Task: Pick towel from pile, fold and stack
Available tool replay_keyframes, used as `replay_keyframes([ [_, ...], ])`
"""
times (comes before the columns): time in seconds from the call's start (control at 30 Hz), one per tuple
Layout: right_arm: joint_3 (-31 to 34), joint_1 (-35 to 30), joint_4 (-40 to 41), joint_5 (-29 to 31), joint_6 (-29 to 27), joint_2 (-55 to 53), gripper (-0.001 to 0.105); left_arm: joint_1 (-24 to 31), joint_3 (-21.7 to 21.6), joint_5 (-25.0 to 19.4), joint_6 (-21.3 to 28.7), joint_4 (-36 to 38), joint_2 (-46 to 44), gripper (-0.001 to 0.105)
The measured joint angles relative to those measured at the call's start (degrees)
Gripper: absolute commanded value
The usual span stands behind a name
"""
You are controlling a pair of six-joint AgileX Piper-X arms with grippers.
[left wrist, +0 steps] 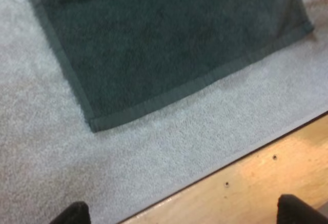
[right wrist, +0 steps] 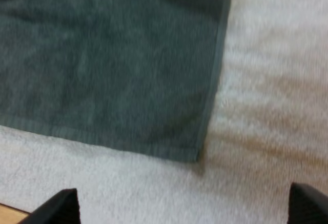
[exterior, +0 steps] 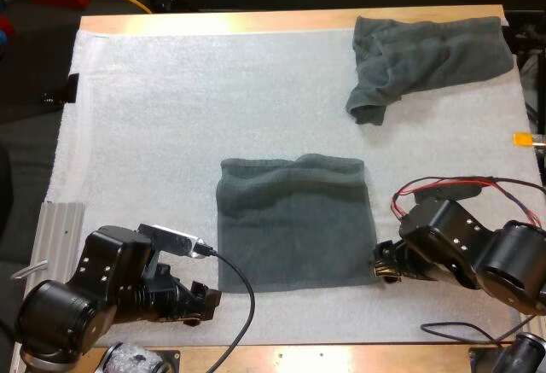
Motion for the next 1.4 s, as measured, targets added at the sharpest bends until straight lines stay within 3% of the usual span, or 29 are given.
replay_keyframes([
  [0.27, 5.9, 0.0, -2.5, -3.9, 2.5, -1.0, 0.077, 0.0, 0.6, 0.4, 0.0, 0.0, 0.0, 0.069],
  [0.47, 13.1, 0.0, -7.2, -4.7, 3.1, -1.0, 0.077, 0.0, 5.8, 0.4, 0.2, -1.2, 0.0, 0.069],
  [0.83, 18.9, -0.7, -15.4, -5.2, 4.1, -1.0, 0.077, 0.0, 12.1, 0.7, -0.1, -8.8, 2.2, 0.069],
  [1.0, 22.3, -5.6, -19.0, -9.4, 4.1, -1.0, 0.077, 0.0, 13.8, 0.8, -0.1, -10.4, 4.3, 0.069],
  [1.17, 27.0, -10.3, -26.4, -17.8, 4.1, -1.0, 0.077, 0.0, 14.5, 0.8, -0.1, -10.5, 4.4, 0.069],
  [1.4, 35.7, -12.3, -35.1, -23.3, 8.3, -1.0, 0.077, 0.0, 14.5, 1.7, -0.3, -10.7, 4.4, 0.069],
])
